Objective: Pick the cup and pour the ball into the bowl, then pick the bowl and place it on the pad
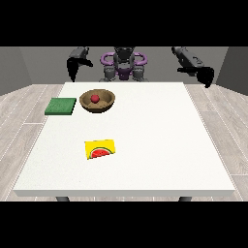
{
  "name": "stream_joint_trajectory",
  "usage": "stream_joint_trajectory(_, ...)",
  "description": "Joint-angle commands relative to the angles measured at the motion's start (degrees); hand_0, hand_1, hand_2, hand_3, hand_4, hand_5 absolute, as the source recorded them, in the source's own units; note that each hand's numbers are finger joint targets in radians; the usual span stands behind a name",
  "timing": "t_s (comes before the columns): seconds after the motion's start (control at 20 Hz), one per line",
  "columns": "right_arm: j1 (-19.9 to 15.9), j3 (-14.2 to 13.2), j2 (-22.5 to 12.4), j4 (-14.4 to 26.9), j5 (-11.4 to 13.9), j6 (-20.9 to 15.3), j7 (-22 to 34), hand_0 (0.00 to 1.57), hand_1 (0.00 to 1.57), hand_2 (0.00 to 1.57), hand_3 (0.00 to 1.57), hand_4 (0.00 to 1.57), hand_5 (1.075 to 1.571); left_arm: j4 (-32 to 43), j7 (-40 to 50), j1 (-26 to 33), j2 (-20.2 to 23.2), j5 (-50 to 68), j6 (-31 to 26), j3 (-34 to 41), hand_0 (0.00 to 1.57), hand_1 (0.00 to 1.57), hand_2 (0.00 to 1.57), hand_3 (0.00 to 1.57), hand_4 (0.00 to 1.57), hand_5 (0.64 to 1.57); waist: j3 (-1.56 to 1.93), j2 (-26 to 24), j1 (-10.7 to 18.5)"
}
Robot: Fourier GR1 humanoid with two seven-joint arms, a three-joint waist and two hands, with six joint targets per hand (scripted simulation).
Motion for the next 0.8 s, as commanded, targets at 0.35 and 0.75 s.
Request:
stream_joint_trajectory(0.35, -6.0, -5.6, -1.7, 25.8, -2.9, 6.3, -12.8, 0.0, 0.0, 0.0, 0.0, 0.34, 1.571, -3.5, 13.1, -9.7, 12.3, 1.5, -2.4, 0.9, 0.0, 0.0, 0.0, 0.0, 0.0, 1.533, 0.09, 1.8, -0.5)
stream_joint_trajectory(0.75, -11.5, -7.3, -1.4, 42.3, -2.6, 8.0, -20.9, 0.0, 0.0, 0.0, 0.0, 0.32, 1.569, -6.0, 17.4, -12.7, 16.5, 3.8, -3.5, 1.9, 0.0, 0.0, 0.0, 0.0, 0.0, 1.539, 0.08, 3.0, 0.9)
